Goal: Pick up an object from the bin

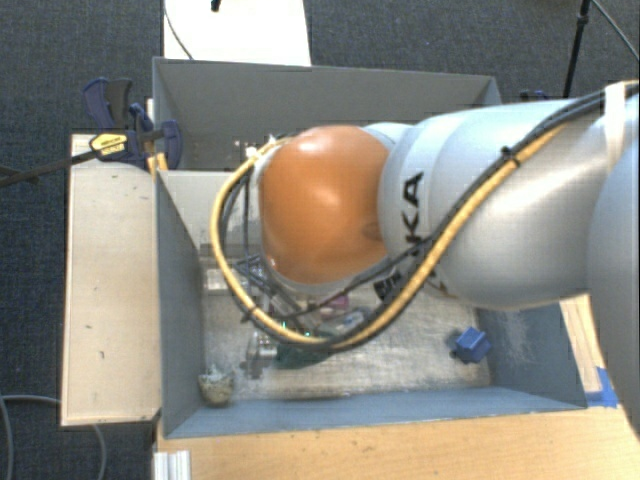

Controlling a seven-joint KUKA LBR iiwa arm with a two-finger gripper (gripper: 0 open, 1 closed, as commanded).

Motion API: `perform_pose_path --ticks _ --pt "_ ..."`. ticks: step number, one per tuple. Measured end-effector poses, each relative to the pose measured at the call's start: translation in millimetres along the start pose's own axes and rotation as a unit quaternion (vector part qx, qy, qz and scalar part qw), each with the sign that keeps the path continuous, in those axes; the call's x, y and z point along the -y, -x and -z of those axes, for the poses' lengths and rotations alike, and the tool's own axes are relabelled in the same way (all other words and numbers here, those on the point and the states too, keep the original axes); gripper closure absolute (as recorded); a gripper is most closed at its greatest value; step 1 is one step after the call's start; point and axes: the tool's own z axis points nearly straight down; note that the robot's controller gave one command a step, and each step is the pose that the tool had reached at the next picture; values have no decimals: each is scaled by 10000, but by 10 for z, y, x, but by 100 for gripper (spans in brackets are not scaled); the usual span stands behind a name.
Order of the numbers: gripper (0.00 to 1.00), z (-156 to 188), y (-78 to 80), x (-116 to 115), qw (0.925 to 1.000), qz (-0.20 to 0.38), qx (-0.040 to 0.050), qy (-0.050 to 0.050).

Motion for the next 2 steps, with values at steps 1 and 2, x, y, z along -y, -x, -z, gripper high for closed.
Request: perform_pose_path --ticks 1,2 --pt "0 -1403 492 870 9882 1529 19 -4" --pt "100 -1378 494 849 9887 1499 29 4"
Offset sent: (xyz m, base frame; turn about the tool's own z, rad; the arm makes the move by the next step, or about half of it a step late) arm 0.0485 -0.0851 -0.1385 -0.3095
